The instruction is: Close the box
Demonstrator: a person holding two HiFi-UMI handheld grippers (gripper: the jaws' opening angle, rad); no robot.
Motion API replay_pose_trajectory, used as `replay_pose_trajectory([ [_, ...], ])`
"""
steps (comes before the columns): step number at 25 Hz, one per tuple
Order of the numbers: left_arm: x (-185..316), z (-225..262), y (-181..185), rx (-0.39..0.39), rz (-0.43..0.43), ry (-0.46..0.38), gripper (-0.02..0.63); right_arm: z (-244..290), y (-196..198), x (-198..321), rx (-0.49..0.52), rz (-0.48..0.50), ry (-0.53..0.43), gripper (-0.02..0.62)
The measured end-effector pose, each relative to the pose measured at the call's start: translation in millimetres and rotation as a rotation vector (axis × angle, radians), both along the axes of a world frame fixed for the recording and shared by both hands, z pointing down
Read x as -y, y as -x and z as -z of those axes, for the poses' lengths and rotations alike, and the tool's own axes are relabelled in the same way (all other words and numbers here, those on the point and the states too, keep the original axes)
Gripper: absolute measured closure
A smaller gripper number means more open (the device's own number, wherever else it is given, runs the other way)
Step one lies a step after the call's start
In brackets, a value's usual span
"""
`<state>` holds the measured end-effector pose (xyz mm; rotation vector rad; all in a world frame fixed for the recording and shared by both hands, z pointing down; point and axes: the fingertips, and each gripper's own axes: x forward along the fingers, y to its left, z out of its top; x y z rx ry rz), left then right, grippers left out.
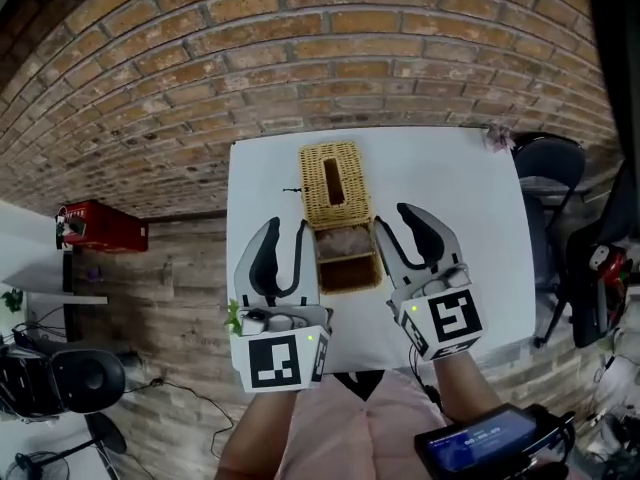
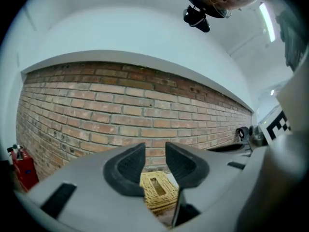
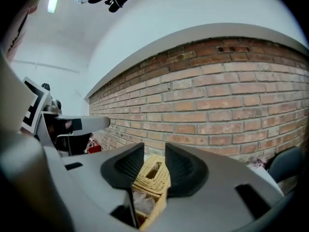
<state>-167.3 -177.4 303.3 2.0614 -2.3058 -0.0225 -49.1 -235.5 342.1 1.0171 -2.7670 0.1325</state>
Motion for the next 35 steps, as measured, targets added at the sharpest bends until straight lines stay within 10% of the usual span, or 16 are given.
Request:
replay_pose_trajectory([
  [5,-31,32,-19,0.038,0.040,-0.062,0.559,34,-21,-21,0.007,-0.030,-0.078,0.595],
  [35,-51,83,-47,0.079,0.058,-0.141,0.569,92,-50,-43,0.034,0.001,-0.209,0.597],
])
